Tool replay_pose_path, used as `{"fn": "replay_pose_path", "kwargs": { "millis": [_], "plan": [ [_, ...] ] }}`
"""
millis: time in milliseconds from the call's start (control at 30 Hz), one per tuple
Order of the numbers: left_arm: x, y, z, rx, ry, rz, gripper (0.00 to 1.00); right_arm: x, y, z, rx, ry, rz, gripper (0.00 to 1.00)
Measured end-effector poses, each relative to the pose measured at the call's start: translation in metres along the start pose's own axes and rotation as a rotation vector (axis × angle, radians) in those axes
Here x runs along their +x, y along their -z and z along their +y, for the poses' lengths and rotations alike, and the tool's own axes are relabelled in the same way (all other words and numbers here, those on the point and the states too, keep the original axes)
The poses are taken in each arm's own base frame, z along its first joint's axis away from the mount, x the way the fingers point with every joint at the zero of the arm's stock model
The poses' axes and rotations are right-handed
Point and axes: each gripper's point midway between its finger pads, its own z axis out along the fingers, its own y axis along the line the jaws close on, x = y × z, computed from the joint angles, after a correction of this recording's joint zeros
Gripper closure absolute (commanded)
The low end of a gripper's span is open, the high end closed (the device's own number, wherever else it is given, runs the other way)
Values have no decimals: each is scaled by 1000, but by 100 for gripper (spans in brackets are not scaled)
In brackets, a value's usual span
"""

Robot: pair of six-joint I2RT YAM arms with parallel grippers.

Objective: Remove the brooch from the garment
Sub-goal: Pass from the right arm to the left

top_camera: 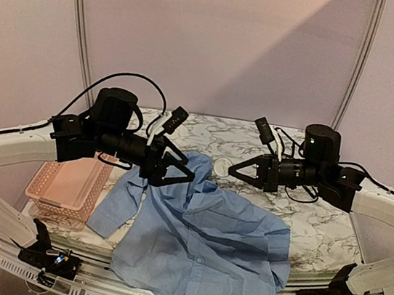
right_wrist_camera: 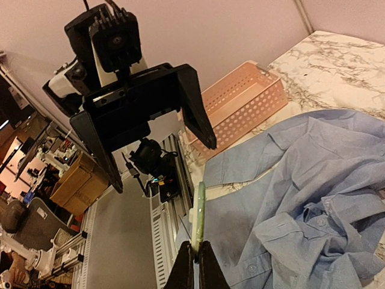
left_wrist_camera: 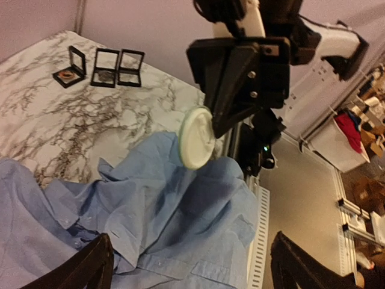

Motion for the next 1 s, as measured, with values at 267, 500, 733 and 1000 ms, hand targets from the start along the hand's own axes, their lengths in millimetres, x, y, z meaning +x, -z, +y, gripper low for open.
{"fn": "replay_pose_path", "kwargs": {
  "millis": [267, 500, 733, 1000],
  "plan": [
    [32, -16, -17, 188, 12, 104, 35, 24, -37, 6, -90, -34, 123, 100],
    [43, -23, -18, 234, 35, 136, 55, 28, -51, 10, -134, -38, 166, 100],
    [45, -23, -19, 242, 41, 142, 61, 32, -51, 13, -155, -41, 183, 100],
    [43, -22, -14, 231, 55, 137, 77, 36, -50, 15, -167, -51, 203, 100]
  ]
}}
